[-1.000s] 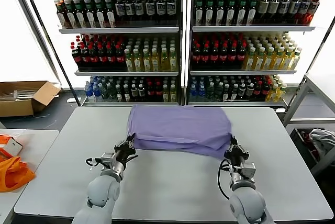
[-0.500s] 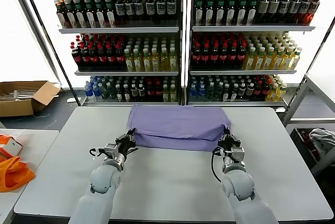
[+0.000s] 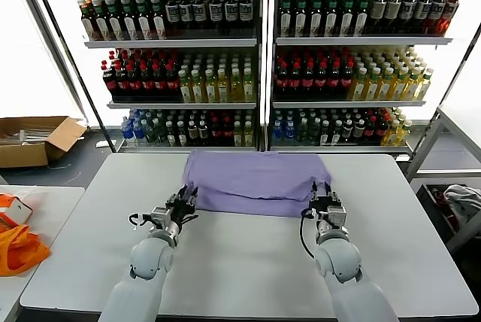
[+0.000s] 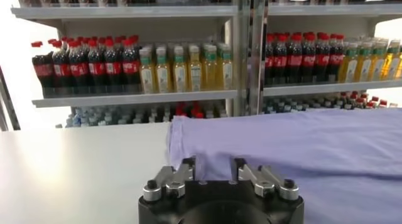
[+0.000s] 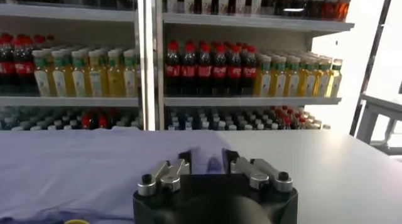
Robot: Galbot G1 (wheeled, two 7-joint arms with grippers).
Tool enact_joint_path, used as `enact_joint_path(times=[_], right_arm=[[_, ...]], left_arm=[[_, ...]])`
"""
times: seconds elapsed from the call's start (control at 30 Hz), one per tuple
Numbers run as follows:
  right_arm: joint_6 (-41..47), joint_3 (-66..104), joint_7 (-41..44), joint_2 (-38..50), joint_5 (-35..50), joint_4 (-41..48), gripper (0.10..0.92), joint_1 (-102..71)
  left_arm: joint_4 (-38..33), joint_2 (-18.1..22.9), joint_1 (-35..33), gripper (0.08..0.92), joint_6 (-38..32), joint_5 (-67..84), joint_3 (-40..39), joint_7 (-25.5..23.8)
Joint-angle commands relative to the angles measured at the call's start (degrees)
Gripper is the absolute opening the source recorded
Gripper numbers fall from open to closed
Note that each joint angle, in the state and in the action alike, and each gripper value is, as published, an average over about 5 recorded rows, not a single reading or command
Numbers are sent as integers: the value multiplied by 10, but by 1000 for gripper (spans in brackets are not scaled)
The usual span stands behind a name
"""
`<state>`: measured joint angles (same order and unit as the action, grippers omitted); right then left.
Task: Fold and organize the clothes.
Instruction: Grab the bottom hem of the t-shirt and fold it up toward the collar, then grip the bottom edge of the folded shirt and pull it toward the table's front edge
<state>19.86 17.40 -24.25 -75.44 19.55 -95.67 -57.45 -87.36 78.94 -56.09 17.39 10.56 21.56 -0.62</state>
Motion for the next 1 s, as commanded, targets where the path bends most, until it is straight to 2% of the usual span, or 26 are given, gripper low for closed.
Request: enact_joint_path(times=[0.03, 0.2, 0.4, 1.0], right_arm=[[30, 7, -37, 4, 29, -54, 649, -35], [56, 20, -38, 22, 29, -105, 785, -79], [63, 42, -36, 39, 38, -115, 822, -103], [74, 16, -34, 42, 52, -54, 820, -72]], left_arm=[[-66, 4, -47, 532, 42, -28, -2, 19], [-82, 0, -61, 680, 53, -36, -3, 20], [-74, -6, -49, 810, 58, -32, -1, 23], [-20, -16, -17, 823, 71, -9, 2, 33]])
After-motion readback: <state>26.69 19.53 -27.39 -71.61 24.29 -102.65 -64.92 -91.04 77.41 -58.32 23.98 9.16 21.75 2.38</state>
